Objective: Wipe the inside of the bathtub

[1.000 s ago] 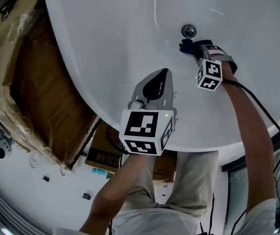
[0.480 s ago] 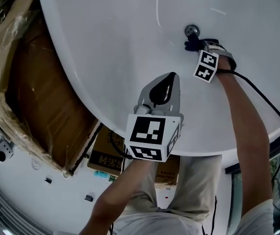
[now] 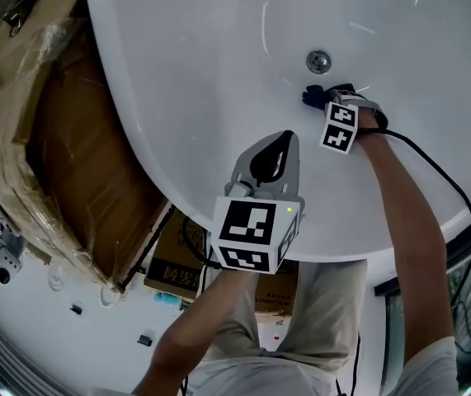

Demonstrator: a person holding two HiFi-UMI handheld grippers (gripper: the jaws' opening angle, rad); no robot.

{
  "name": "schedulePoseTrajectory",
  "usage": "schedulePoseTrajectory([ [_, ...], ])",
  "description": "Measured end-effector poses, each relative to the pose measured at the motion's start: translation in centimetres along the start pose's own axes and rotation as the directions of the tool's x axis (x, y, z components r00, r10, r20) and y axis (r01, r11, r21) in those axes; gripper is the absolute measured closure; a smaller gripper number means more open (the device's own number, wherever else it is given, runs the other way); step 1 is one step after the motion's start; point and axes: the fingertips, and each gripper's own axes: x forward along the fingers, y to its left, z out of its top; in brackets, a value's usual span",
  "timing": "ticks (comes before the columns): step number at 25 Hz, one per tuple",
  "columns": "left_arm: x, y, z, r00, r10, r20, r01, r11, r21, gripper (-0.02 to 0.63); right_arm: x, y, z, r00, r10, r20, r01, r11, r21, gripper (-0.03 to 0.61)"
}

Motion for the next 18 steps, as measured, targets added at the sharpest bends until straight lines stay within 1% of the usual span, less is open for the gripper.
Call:
schedulePoseTrajectory([
  [4,-0.6,-0.5,0.3,1.000,-0.002,-0.002,0.002,1.000,0.012,0.617,-1.3,1.7,0.7,0.999,0.043,0.025,-0.042,0.999,-0.033,0.529],
  [11,-1.9,-1.8,1.0,1.000,-0.012,-0.006,0.012,0.999,0.031,0.615,-4.9,5.5,1.7,0.987,0.134,0.093,-0.130,0.991,-0.044,0.531],
  [18,-3.8,-3.0,2.0,1.000,-0.011,-0.003,0.011,0.999,0.052,0.617,-8.4,9.2,2.3,0.975,0.194,0.109,-0.189,0.980,-0.057,0.531],
])
